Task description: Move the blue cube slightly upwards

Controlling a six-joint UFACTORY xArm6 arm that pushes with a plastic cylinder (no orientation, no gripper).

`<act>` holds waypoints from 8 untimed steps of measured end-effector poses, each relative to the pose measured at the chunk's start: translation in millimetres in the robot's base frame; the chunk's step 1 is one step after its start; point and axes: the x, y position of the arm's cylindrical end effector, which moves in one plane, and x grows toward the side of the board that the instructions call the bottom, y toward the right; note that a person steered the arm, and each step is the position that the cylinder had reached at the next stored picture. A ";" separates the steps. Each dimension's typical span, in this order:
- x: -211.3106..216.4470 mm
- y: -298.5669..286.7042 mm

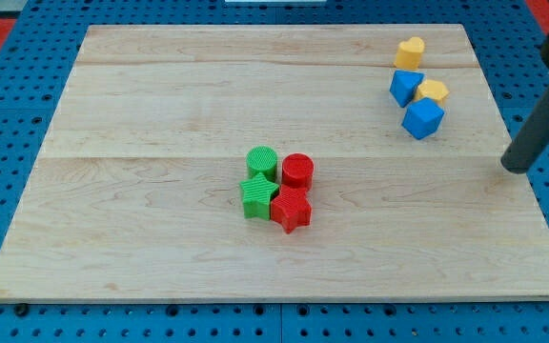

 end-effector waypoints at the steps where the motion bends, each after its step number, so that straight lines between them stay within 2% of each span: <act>1: -15.6 -16.9; 4: -60.8 -51.9; 6: -42.3 -50.4; 8: -41.3 -96.8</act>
